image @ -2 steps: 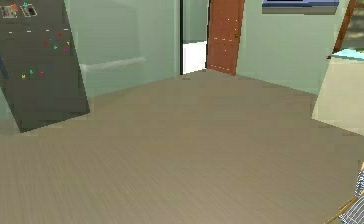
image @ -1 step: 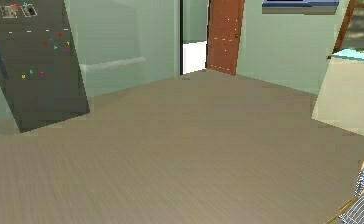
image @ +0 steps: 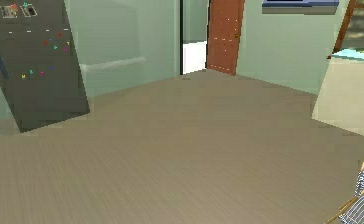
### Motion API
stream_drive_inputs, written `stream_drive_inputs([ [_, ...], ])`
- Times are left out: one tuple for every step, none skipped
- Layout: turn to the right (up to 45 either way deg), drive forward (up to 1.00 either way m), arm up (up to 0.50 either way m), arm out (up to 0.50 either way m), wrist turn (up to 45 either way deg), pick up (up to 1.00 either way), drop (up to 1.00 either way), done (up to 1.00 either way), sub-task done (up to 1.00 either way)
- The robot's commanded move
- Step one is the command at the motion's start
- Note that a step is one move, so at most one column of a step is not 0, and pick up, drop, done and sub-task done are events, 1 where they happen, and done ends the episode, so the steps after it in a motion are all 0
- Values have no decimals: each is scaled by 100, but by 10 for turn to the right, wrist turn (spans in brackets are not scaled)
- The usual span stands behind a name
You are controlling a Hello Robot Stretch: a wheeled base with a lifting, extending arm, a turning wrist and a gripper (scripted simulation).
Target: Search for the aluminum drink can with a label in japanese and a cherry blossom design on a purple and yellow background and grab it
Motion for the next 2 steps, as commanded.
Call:
stream_drive_inputs([
  [0, 0, 0, 0, 210, 0, 0, 0, 0],
  [0, 0, -30, 0, 0, 0, 0, 0, 0],
])
